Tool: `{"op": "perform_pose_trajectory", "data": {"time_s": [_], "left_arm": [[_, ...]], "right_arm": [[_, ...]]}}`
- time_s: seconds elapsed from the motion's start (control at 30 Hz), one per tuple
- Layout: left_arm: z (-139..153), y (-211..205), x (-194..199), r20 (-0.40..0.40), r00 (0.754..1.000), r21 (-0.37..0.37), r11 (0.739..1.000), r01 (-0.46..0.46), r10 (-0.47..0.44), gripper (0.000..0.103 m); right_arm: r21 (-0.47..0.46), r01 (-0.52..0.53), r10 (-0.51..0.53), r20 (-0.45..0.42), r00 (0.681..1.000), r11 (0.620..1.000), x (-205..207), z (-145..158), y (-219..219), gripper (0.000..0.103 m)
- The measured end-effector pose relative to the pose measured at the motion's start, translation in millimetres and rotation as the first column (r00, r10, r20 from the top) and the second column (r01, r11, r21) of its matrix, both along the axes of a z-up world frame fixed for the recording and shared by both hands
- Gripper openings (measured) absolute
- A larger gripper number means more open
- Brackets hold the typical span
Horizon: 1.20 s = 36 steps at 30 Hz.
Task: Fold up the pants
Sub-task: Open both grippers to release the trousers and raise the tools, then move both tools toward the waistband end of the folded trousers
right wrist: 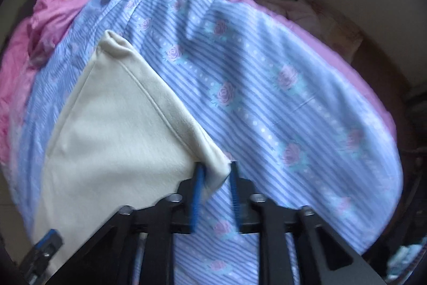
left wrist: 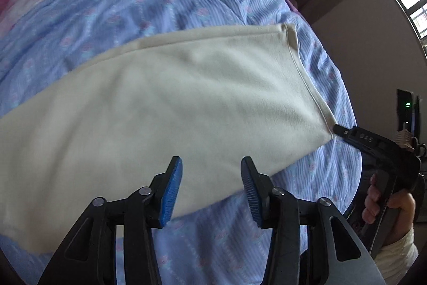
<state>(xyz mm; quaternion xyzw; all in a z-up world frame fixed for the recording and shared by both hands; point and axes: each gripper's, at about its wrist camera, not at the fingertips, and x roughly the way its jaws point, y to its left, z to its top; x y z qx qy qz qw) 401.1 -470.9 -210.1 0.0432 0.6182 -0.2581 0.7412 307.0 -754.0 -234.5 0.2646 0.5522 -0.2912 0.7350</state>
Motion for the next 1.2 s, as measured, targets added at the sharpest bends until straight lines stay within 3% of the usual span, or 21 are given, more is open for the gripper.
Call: {"op": "perform_pose_trajectory", "data": {"time_s": [0.03,0.13,0.23,0.37,0.5,0.63,0.93,1.2], "left_arm": [[7.3,9.8,-4.1,0.013,1.0,-0.007,1.0,-0.014,0.014,0.049],[30.8,40.8,-15.7,0.041,0.998,-0.044,0.998,-0.053,0.054,0.052],[57.9,76.1,-28.9,0.093,0.991,-0.069,0.994,-0.086,0.092,0.057],[95.8,133.8,-49.6,0.165,0.976,-0.091,0.988,-0.125,0.139,0.061],[121.8,203.4,-65.4,0.189,0.968,-0.135,0.981,-0.14,0.164,0.066],[133.3,288.9,-75.2,0.21,0.965,-0.125,0.983,-0.134,0.158,0.066],[133.2,485.6,-72.0,0.23,0.951,-0.081,0.978,-0.194,0.207,0.066],[118.4,614.7,-47.6,0.185,0.929,-0.196,0.938,-0.285,0.321,0.066]], "right_arm": [[-0.039,-0.023,0.023,0.007,1.0,0.999,-1.7,12.2,8.4,0.043],[-0.067,-0.113,0.117,0.068,0.991,0.991,-4.6,51.6,46.3,0.046],[-0.104,-0.219,0.231,0.121,0.965,0.97,-6.9,89.6,99.0,0.058],[-0.149,-0.369,0.391,0.162,0.906,0.917,-5.7,130.7,181.4,0.061],[-0.173,-0.492,0.519,0.206,0.829,0.853,-4.8,163.2,278.4,0.061],[-0.175,-0.539,0.567,0.239,0.788,0.824,-11.5,174.4,364.1,0.062],[-0.127,-0.565,0.578,0.249,0.778,0.815,-12.5,169.2,551.0,0.062],[-0.099,-0.687,0.687,0.24,0.685,0.72,17.5,158.2,679.8,0.062]]}}
